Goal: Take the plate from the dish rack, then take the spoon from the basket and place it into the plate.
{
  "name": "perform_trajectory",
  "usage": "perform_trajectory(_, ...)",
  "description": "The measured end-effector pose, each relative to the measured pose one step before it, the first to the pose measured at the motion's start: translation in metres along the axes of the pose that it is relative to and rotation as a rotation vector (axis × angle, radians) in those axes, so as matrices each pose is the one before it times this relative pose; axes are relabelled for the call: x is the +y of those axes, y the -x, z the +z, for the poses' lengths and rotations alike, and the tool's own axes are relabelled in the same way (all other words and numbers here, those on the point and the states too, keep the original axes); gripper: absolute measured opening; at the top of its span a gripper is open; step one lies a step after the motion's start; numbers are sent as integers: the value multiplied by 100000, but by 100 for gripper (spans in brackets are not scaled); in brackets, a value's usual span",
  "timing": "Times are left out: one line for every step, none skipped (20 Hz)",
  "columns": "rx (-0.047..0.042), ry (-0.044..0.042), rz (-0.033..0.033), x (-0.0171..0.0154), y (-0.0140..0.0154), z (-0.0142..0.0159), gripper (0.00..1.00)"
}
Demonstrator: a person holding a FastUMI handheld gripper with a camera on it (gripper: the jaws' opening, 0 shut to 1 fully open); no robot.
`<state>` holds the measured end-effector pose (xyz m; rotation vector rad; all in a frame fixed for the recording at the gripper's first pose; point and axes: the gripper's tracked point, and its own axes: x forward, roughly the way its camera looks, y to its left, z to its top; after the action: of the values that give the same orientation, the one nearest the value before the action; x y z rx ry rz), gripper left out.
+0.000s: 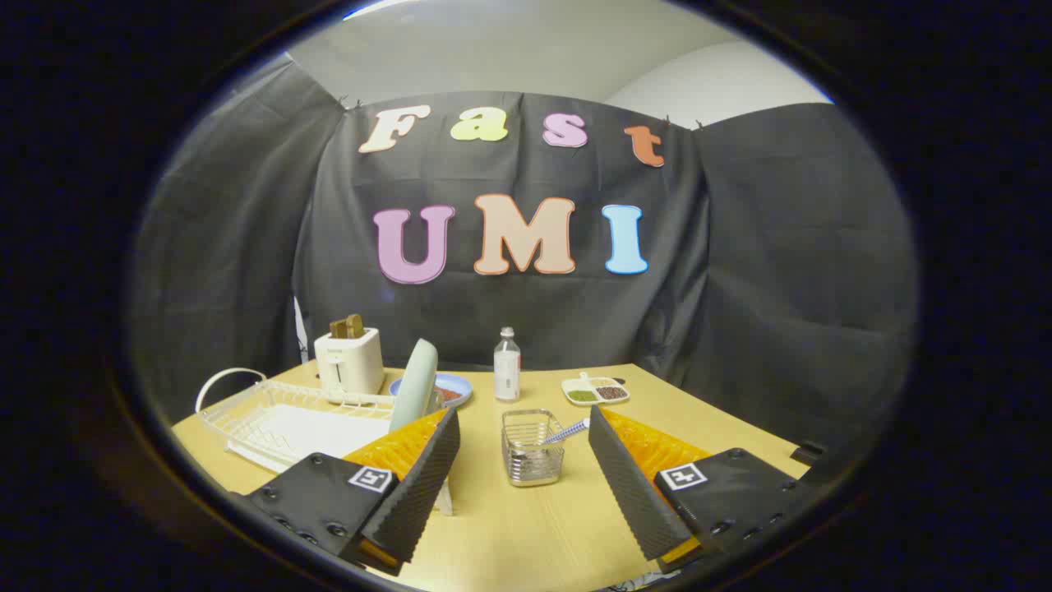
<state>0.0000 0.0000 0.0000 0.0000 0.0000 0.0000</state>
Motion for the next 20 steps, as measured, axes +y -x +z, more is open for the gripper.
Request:
perform_trajectory(1717,1673,879,113,-111,-328,100)
perform_trajectory(106,1196,543,-68,-16,269,100)
perform_trajectory(463,838,350,23,39,45,100)
perform_trajectory(493,501,176,-65,-81,-261,100)
perform_trajectory(289,374,-123,-84,-1,-60,100)
perform_trajectory(180,136,-507,-129,35,-33,100)
perform_trajectory(45,1,-342,-44,100,43,100)
perform_trajectory(65,-105,-230,41,-128,-83,100)
perform_trajectory(97,62,-233,-28,6,80,100)
perform_trajectory(23,-14,-260,-54,-25,-160,100)
perform_trajectory(150,-18,-204,23,40,-104,100)
perform_trajectory(151,97,-93,-4,20,32,100)
perform_trajectory(128,234,-116,24,54,24,100)
perform_trajectory(124,325,-90,39,-81,-33,100)
perform_trajectory(-17,410,-92,132,8,-85,100)
perform_trajectory(4,516,-41,32,-17,71,100)
perform_trajectory(-90,543,-79,0,-58,37,100)
perform_trajectory(-56,384,-240,24,-77,110,100)
perform_trajectory(-185,89,-300,-11,-11,139,100)
perform_trajectory(-509,106,-145,2,7,358,100)
